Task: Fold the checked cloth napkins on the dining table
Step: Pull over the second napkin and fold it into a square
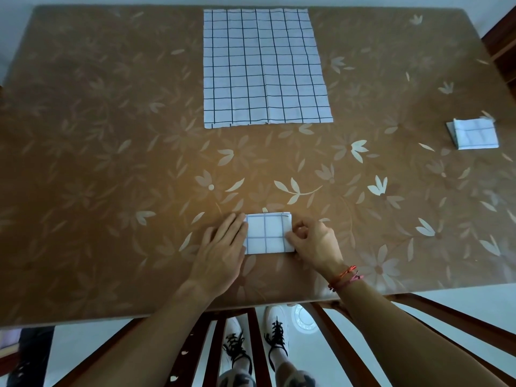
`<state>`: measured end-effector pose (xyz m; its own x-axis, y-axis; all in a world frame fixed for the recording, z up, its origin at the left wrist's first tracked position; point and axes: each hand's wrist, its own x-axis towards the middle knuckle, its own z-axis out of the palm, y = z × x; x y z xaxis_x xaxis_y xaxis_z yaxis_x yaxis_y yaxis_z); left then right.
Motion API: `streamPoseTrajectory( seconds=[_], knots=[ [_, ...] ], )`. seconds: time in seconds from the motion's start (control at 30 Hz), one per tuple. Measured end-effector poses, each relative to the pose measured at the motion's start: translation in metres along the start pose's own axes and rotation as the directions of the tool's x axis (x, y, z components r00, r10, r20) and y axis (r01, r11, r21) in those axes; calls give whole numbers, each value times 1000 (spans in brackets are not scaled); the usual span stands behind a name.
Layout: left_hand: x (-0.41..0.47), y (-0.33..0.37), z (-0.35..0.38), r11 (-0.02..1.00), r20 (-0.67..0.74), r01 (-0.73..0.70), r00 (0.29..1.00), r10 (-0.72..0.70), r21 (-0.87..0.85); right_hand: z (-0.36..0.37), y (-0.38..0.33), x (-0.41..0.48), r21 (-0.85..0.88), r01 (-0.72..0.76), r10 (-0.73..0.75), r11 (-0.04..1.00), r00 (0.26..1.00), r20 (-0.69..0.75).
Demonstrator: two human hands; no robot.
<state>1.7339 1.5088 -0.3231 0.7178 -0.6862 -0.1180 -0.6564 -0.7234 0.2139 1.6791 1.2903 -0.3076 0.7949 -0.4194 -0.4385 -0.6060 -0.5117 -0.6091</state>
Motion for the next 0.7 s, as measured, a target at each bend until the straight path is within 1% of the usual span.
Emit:
streamPoseTrajectory(
  seconds=[0.07,0.13,0.17,0.2,0.23,0.3,0.33,0.37,0.43,0.53,0.63,0.7],
  knots=[
    [0,-1,1,1000,7,-6,1000,6,20,-1,-1,-2,5,0,0,1000,1000,-5],
    [1,-2,2,1000,18,1,1000,-1,25,-2,-2,-6,-54,37,-40,998,998,-51],
    [1,-3,3,1000,25,5,1000,-5,26,-2,-4,-8,-129,85,-99,988,990,-100],
    [1,-3,3,999,34,8,999,-9,31,-1,-7,-10,-212,155,-189,965,970,-151],
    [2,-3,3,999,43,9,999,-11,38,1,-11,-13,-287,242,-302,927,935,-187],
    [1,-3,5,999,53,10,999,-13,46,11,-21,-16,-369,444,-534,817,824,-192],
    [1,-3,6,999,56,13,998,-16,49,19,-25,-18,-392,515,-608,762,777,-160],
    [0,-4,8,998,57,16,998,-19,53,29,-28,-18,-409,558,-647,721,755,-111],
    [0,-4,11,998,51,20,998,-23,55,49,-30,-17,-451,601,-677,660,736,-9],
    [-2,-4,14,999,39,13,999,-14,38,69,-25,-14,-505,623,-684,597,724,85],
    [-2,-4,15,1000,32,2,999,-2,17,75,-18,-8,-518,633,-670,576,728,145],
    [-3,-5,15,1000,32,8,999,-8,4,76,-14,-3,-539,615,-646,575,746,162]
  ],
)
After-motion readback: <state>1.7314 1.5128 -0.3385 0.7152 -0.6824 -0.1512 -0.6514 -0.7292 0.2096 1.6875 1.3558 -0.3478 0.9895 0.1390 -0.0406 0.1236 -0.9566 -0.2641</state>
